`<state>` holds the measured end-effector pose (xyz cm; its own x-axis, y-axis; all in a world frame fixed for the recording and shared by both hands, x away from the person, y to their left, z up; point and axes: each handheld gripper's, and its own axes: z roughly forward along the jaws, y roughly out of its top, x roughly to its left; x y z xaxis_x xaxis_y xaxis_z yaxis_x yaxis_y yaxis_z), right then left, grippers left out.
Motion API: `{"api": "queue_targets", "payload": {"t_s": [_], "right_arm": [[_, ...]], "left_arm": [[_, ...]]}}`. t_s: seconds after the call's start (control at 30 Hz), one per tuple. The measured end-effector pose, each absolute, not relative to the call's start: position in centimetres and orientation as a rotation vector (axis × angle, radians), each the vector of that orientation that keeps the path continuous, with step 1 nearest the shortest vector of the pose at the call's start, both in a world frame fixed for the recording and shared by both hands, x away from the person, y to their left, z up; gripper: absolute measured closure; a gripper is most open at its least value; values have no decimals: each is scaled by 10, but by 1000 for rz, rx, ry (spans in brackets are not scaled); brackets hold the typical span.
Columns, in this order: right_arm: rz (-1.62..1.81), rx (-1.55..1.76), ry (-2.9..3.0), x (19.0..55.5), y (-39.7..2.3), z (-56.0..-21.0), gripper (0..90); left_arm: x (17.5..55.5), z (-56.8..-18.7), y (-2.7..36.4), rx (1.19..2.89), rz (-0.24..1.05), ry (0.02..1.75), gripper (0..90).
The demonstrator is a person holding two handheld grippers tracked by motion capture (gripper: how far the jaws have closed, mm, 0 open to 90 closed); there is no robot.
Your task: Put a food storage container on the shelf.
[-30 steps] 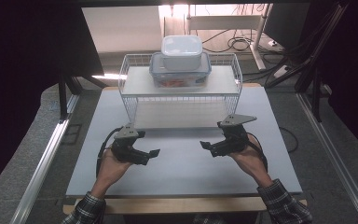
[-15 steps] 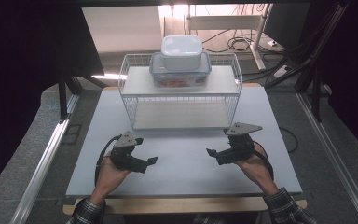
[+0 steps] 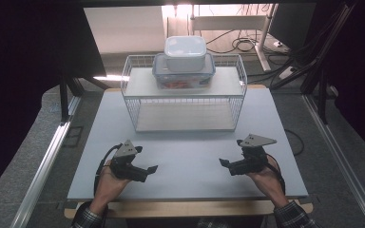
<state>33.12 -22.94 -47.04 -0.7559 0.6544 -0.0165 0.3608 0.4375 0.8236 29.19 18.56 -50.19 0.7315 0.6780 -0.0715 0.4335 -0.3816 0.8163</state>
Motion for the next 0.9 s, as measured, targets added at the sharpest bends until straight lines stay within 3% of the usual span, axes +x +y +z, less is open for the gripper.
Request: {"api": "queue_targets", "payload": {"t_s": [0.9], "right_arm": [[1102, 903, 2482, 327, -231, -506, 12]], "left_arm": [[291, -536, 185, 2184, 297, 911, 18]]}}
